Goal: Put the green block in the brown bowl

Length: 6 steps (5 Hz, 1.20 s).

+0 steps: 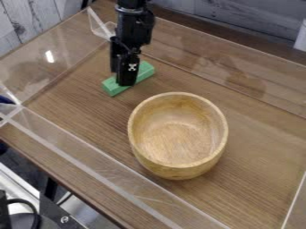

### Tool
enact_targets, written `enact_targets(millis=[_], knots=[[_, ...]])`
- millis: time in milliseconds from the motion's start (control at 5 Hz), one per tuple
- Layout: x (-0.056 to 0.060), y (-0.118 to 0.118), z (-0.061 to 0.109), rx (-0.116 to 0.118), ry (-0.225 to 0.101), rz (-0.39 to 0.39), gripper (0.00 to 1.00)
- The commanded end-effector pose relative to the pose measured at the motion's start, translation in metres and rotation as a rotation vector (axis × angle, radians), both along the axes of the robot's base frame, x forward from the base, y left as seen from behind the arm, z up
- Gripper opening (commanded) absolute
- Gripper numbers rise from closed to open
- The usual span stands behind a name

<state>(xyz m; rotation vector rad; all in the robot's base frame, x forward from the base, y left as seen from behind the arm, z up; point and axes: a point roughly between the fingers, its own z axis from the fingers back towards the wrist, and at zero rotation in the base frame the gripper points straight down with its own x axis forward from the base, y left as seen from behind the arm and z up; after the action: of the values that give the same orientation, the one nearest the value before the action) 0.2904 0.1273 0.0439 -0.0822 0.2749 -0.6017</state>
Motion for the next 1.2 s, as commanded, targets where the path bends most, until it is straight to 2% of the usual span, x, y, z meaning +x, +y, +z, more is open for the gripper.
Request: enact_targets(millis=[0, 200, 600, 1000], knots=[[0.006, 0.005, 0.008, 0.018, -0.059, -0.008, 0.00], [0.006, 0.005, 0.001, 0.015, -0.069, -0.021, 0.00], [0.003, -0.008, -0.009, -0.016, 0.001, -0.048, 0.00], [0.003, -0.017, -0.031, -0.043, 0.094, -0.075, 0.00]])
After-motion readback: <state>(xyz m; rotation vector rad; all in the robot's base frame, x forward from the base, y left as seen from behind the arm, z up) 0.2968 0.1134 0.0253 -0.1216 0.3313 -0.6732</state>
